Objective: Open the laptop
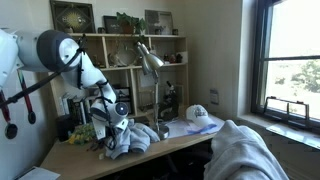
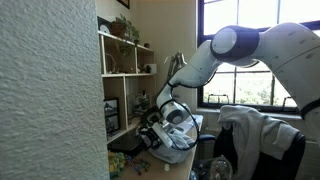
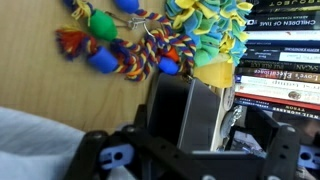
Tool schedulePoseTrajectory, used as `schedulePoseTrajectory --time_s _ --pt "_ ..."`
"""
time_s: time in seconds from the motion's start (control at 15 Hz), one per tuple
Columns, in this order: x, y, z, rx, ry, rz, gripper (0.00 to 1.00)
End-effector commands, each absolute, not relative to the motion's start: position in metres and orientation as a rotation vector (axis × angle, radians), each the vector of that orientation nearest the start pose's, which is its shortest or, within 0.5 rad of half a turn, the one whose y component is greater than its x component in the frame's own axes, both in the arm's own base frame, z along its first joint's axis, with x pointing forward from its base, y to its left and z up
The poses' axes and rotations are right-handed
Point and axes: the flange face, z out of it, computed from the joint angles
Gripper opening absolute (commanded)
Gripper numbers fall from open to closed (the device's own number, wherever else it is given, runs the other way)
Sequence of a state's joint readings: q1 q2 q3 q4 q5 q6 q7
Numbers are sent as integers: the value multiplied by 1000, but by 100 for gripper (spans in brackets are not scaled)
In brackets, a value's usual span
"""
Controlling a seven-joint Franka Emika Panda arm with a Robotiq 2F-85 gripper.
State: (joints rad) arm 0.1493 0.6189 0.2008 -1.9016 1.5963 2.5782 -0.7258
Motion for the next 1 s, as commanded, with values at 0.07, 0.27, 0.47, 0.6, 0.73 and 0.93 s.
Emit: schedulePoseTrajectory --time_s 0.07,0.27,0.47,0.6,0.73,0.93 --pt "597 195 171 -2132 425 -222 100" --pt "602 203 171 -2119 402 -215 100" --pt "612 213 169 -2110 378 -213 100" --pt "620 217 165 -2107 379 -215 100" --pt "626 220 161 -2101 375 -220 100" --pt "634 226 158 -2092 370 -233 100"
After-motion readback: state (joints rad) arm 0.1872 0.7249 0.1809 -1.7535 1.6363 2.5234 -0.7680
